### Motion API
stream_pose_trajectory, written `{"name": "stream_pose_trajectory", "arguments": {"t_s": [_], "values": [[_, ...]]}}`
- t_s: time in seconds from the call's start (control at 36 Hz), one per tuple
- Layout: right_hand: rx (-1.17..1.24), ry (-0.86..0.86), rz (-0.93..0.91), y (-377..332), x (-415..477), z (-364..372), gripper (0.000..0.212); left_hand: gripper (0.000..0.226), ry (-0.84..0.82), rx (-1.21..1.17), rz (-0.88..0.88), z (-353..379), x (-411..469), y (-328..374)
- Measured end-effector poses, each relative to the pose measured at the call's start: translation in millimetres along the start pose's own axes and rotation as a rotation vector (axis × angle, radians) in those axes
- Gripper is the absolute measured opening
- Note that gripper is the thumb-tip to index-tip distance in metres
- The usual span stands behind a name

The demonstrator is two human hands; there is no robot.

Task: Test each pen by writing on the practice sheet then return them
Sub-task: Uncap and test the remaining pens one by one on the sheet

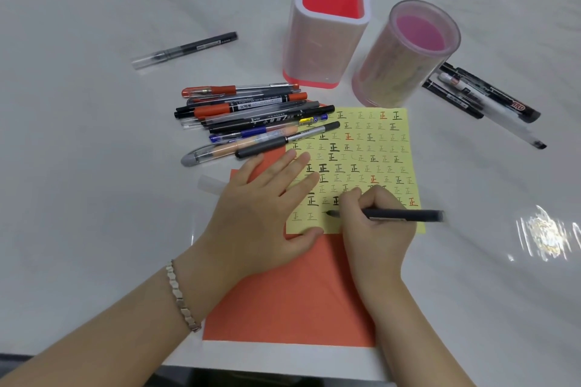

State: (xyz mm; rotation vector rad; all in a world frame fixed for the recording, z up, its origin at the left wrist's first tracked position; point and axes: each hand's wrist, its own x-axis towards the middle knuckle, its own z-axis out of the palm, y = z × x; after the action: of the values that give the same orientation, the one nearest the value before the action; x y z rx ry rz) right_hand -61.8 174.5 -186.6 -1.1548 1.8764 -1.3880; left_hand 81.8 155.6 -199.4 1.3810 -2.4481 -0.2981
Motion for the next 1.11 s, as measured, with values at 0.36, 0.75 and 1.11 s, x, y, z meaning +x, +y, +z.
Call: {"name": "stream_pose_trajectory", "arguments": {"t_s": [0.36, 0.75, 1.11], "values": [[-0.016, 0.017, 0.01, 0.5, 0.6, 0.4, 0.032, 0.065, -0.015, -0.003, -0.009, -0.4, 0.4, -0.1], [0.003, -0.021, -0.005, 0.9, 0.7, 0.3, 0.033, 0.065, -0.003, -0.003, -0.005, -0.2, 0.9, -0.2], [0.008, -0.035, 0.019, -1.2, 0.2, 0.0, 0.032, 0.065, -0.002, -0.003, -0.003, -0.2, 0.7, -0.6]]}}
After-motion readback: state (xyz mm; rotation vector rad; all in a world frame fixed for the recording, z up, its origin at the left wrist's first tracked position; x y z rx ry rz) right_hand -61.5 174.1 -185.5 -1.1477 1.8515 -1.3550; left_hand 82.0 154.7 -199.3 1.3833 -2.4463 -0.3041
